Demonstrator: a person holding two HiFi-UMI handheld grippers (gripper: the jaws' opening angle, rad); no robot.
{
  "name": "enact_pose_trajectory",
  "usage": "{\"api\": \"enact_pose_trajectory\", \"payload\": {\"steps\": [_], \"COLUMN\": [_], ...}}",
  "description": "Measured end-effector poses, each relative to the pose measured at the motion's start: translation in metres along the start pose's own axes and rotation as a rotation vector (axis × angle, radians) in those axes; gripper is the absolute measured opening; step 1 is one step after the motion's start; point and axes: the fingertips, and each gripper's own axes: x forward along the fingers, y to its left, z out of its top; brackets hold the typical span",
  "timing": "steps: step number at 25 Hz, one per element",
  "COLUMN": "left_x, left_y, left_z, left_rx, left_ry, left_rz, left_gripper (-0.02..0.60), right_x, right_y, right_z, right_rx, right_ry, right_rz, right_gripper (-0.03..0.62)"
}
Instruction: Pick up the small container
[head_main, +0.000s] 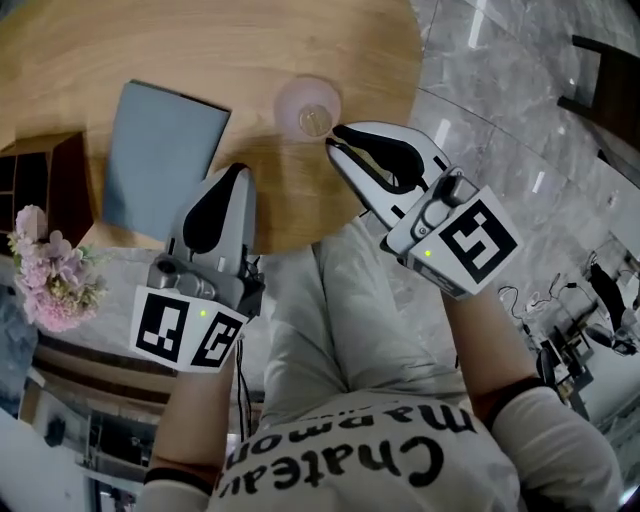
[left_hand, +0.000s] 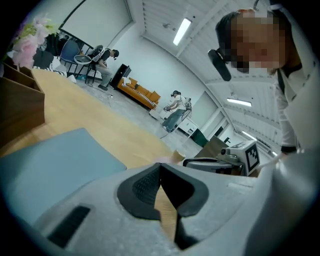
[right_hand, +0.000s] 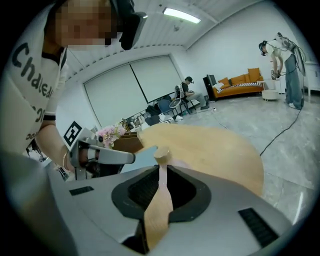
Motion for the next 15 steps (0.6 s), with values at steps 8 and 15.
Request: {"api": "enact_pose_trajectory", "payload": {"steps": [8, 15], "left_x": [0.008, 0.012], "left_y": [0.018, 0.016], "left_z": [-0.007, -0.004], "left_rx": [0.016, 0.009], "left_ry": [-0.023, -0.079], "left_rz": [0.061, 0.017], "left_gripper": [0.014, 0.014], "right_x": [0.002, 0.007], "right_y": [-0.012, -0.007], "right_z": [-0.006, -0.006], "right_rx": [0.018, -0.049], "right_ry": [-0.066, -0.067], "right_rz": [0.021, 0.055], "right_gripper": [0.017, 0.175]}}
